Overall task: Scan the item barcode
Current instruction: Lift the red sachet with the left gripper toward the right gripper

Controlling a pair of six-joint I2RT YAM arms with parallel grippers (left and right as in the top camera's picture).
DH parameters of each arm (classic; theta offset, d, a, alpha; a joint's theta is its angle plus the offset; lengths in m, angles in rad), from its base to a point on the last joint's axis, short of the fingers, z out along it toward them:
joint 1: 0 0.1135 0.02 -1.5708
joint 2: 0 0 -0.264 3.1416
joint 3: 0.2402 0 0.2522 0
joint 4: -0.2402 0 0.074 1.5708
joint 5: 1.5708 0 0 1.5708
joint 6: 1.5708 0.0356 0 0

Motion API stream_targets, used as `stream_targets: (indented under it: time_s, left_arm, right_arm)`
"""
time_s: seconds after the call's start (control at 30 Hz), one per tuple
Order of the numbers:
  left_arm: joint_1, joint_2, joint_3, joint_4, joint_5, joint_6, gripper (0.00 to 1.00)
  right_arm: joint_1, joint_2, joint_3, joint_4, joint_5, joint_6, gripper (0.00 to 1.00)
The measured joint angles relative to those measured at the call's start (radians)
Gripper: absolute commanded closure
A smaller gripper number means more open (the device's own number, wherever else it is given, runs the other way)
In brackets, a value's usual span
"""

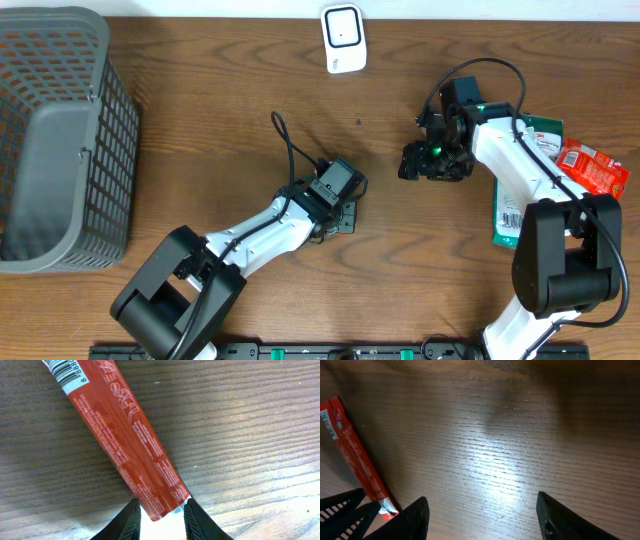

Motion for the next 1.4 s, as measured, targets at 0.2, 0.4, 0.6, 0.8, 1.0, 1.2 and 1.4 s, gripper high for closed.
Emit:
stream_targets:
  time_s: [0.2, 0.4, 0.6, 0.8, 1.0, 1.2, 1.4]
  left_arm:
    - [0.0, 0.0, 0.0, 0.016, -0.074, 0.0, 0.69]
    - [0.0, 0.032, 0.002, 0.032, -0.094, -0.035, 0.81]
    - [-0.001, 0.039, 0.009, 0.045, -0.098, -0.055, 0.93]
    - [-0.001, 0.035, 0.009, 0.045, -0.098, -0.056, 0.93]
    - [0.0, -0.027, 0.007, -0.005, -0.1, -0.055, 0.93]
    - [0.032, -0.117, 0.007, -0.035, -0.04, -0.055, 0.93]
    - [0.178, -0.118, 0.006, -0.019, 0.223, -0.05, 0.93]
  right_arm:
    - [0.0, 0.0, 0.0, 0.0, 0.0, 0.0, 0.33]
    - [0.0, 0.0, 0.0, -0.005, 0.0, 0.0, 0.33]
    - [0.051, 0.0, 0.0, -0.003, -0.006, 0.0, 0.4]
    - [0.136, 0.0, 0.0, 0.001, -0.028, 0.005, 0.42]
    - [0.15, 0.0, 0.0, 0.0, -0.048, 0.065, 0.42]
    - [0.14, 0.0, 0.0, -0.006, -0.175, 0.071, 0.49]
    - [0.105, 0.0, 0.0, -0.027, -0.38, -0.024, 0.6]
